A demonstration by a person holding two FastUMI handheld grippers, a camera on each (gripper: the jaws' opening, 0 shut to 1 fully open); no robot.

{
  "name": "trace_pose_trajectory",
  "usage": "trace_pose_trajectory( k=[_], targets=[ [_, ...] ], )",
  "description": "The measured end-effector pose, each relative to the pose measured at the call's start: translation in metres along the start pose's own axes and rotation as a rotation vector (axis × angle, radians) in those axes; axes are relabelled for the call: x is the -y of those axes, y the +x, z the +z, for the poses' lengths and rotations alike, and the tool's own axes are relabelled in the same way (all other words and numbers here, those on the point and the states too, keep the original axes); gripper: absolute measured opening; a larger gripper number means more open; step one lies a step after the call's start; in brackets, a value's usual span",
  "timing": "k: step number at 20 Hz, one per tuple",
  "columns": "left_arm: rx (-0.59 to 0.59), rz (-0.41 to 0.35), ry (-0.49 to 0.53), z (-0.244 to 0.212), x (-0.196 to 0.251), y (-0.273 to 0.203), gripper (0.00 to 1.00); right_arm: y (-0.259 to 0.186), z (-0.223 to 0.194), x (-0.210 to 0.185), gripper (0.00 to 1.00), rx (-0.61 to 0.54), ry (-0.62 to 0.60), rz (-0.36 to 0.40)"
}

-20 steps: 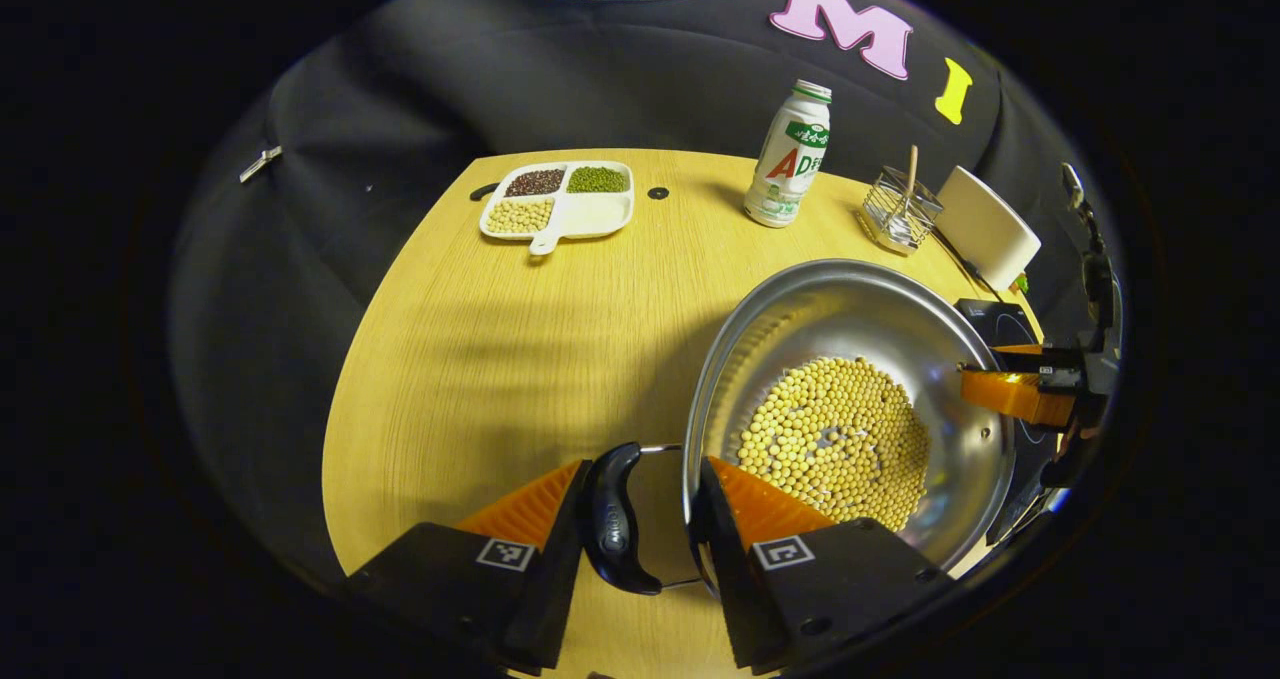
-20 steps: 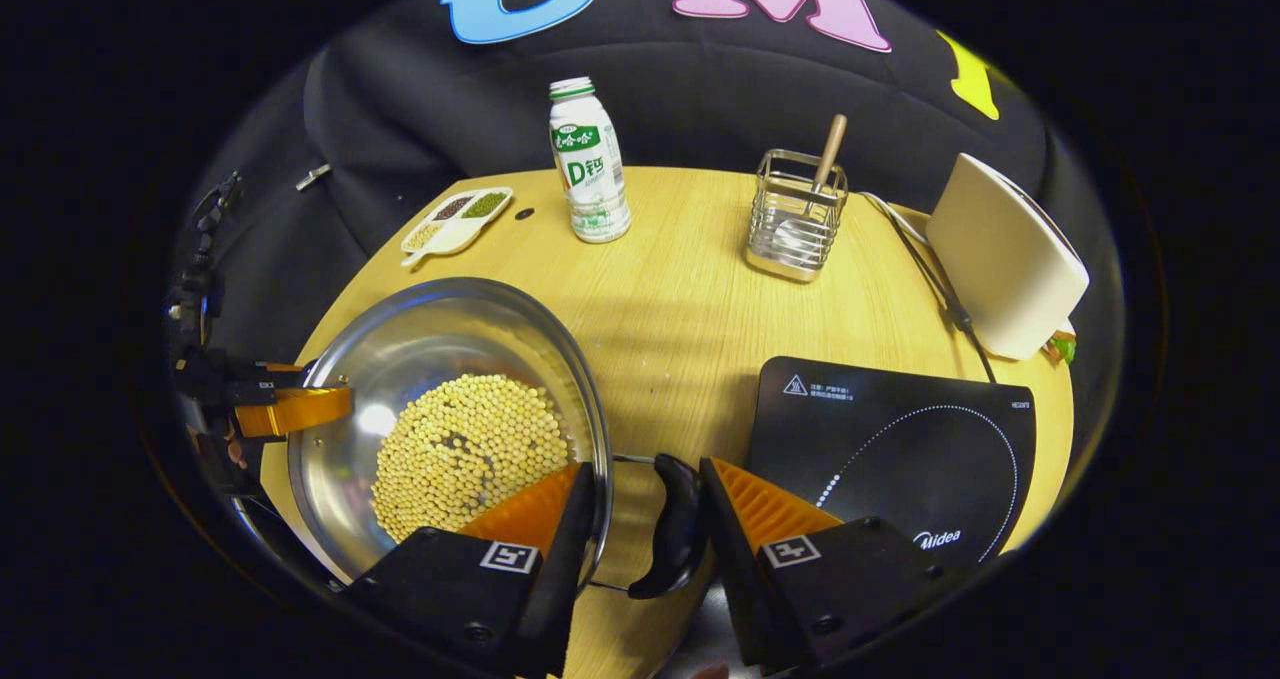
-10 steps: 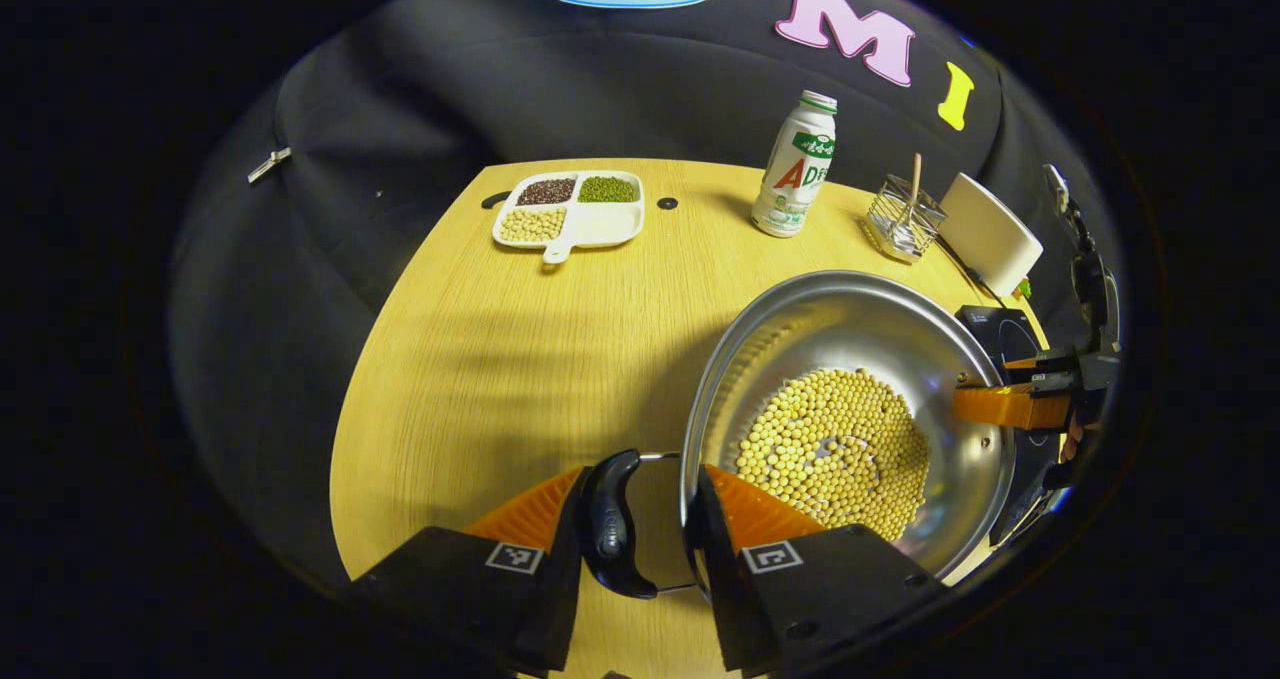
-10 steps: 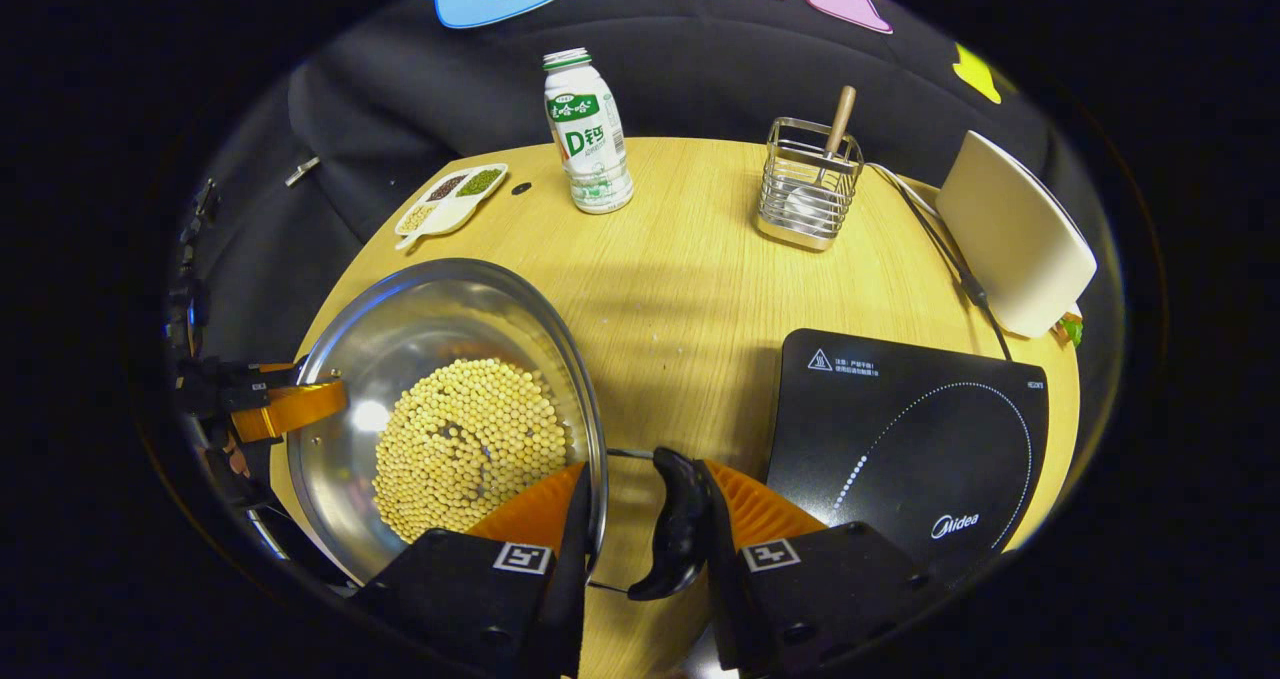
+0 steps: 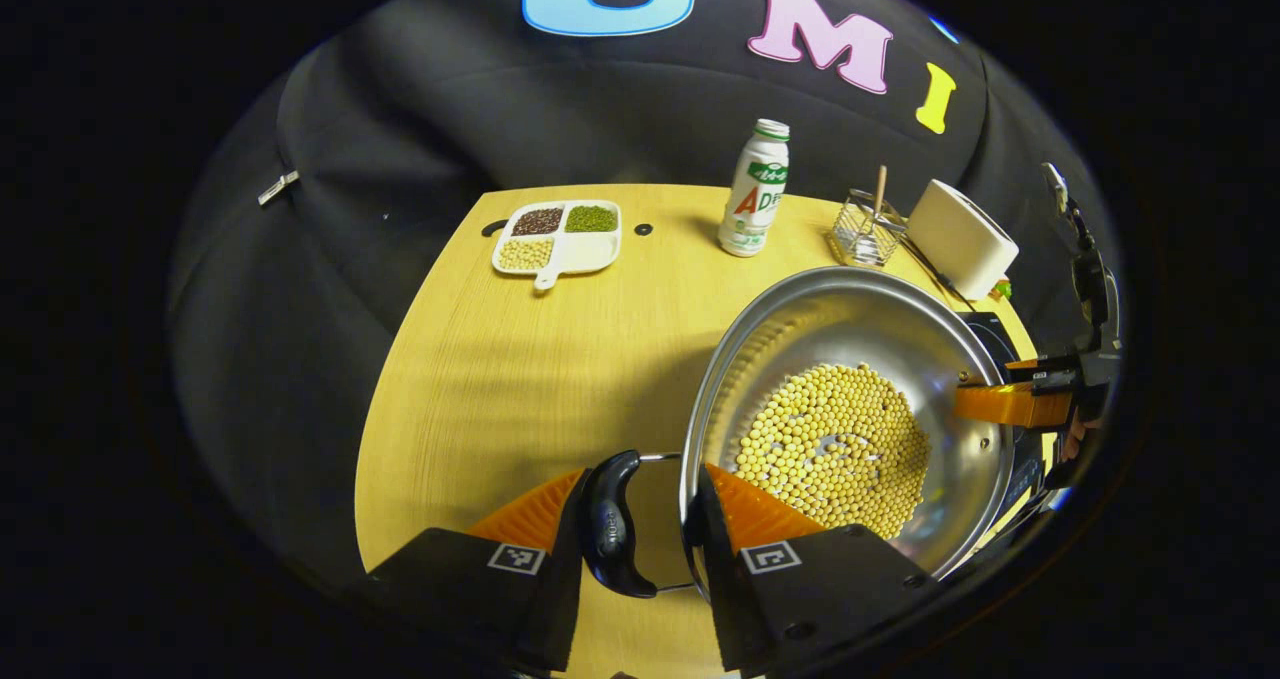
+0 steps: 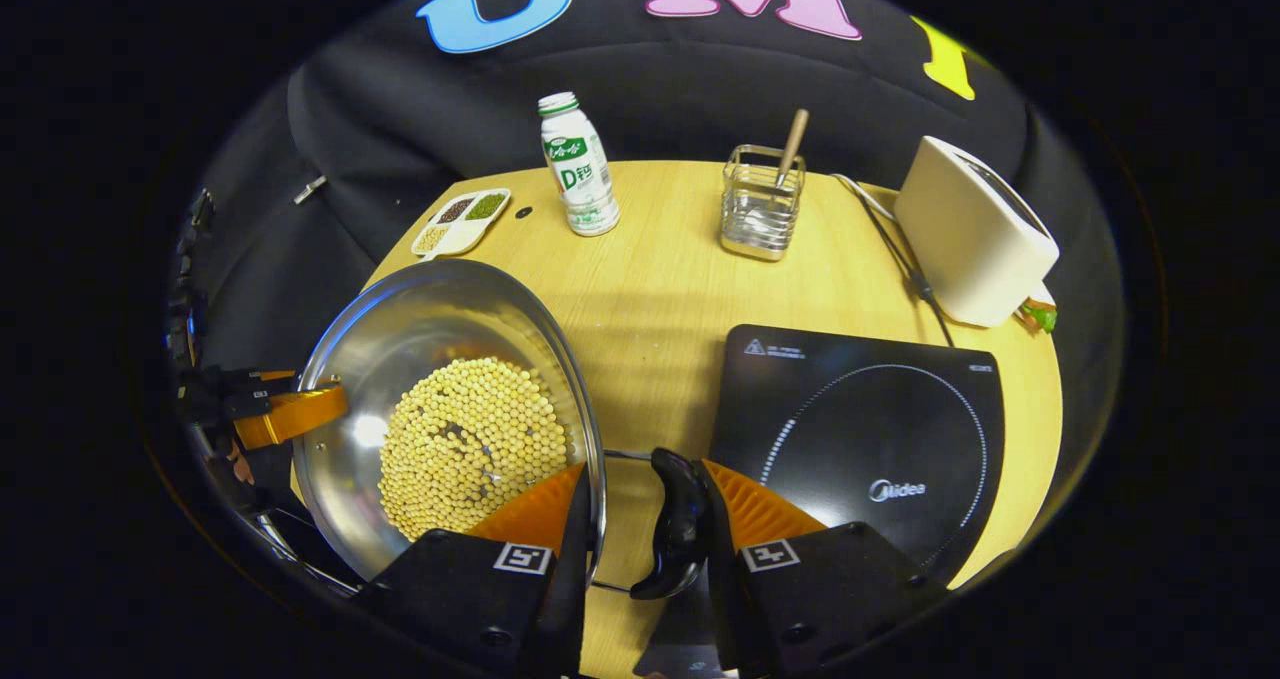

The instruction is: First push the handle of the pot to place it horizontally, then grasp the pot with both hands and set it on the induction cooktop.

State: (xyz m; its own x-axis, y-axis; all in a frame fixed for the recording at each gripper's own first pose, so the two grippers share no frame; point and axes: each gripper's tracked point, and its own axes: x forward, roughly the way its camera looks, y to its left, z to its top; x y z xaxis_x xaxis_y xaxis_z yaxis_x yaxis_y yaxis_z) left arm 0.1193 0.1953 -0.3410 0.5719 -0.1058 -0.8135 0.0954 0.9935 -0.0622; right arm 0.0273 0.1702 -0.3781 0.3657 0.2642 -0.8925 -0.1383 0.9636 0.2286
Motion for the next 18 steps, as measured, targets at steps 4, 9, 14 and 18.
trace_pose_trajectory(
  k=[4, 9, 14, 18],
  targets=[
    [0.009, -0.021, 0.022, 0.010, 0.040, -0.011, 0.56, -0.025, -0.001, 0.033, 0.54, 0.008, 0.034, -0.014],
    [0.012, -0.040, 0.058, 0.022, 0.091, -0.013, 0.56, -0.046, -0.002, 0.079, 0.54, 0.013, 0.066, -0.030],
    [0.010, -0.061, 0.080, 0.033, 0.145, -0.009, 0.56, -0.062, -0.007, 0.131, 0.54, 0.018, 0.090, -0.039],
    [0.007, -0.077, 0.106, 0.039, 0.190, -0.004, 0.56, -0.072, -0.013, 0.174, 0.54, 0.023, 0.113, -0.054]
  ],
)
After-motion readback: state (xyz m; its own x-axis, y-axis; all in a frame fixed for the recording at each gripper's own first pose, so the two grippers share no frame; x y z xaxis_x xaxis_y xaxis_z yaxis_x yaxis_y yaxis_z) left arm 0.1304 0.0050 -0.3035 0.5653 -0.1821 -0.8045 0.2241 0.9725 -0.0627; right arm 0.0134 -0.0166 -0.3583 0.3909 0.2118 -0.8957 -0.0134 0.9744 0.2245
